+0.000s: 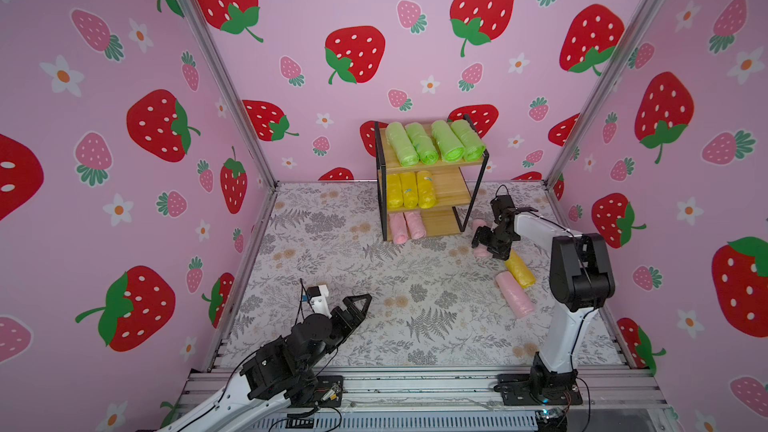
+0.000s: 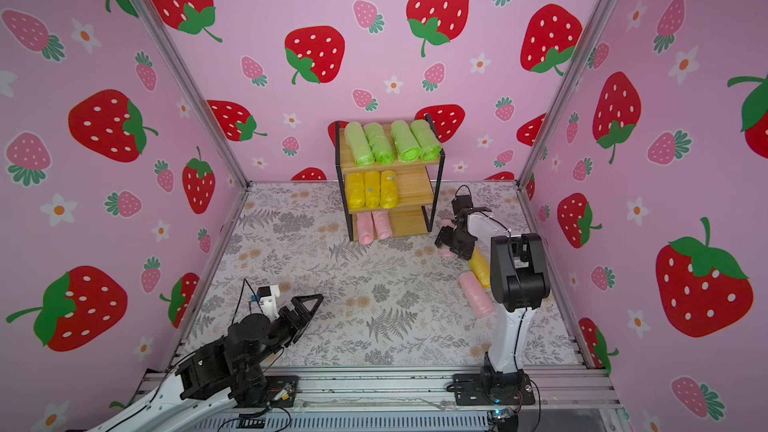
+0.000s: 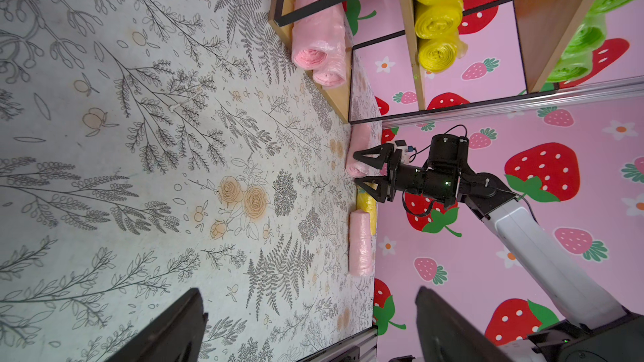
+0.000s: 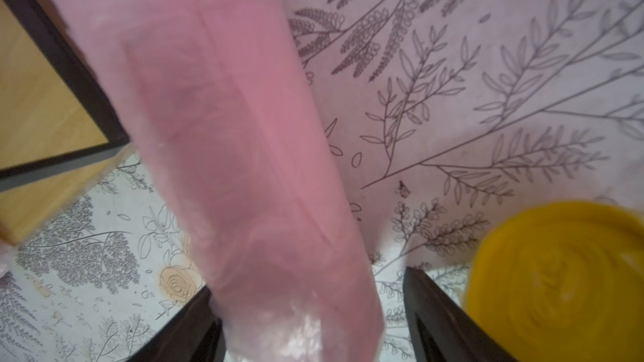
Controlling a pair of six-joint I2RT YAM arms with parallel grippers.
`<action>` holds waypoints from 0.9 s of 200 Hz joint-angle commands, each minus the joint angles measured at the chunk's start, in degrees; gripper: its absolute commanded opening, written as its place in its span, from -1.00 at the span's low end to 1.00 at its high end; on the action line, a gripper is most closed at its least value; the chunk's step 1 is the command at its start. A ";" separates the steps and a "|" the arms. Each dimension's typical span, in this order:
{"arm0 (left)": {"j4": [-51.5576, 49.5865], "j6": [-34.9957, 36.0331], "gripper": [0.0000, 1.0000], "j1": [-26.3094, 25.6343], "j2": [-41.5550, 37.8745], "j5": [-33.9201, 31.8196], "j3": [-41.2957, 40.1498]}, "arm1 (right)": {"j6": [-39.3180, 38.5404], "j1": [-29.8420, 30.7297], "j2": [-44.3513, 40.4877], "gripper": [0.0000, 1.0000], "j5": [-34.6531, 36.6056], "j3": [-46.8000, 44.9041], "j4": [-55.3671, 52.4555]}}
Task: Sort the rolls of trash bags by color and place them on the shelf
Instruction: Pick up the roll of trash bags from the center of the board.
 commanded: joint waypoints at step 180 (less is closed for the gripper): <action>0.97 -0.24 0.96 0.15 2.00 -0.77 -0.55 | -9.87 -0.55 5.98 0.36 -0.01 9.17 -2.67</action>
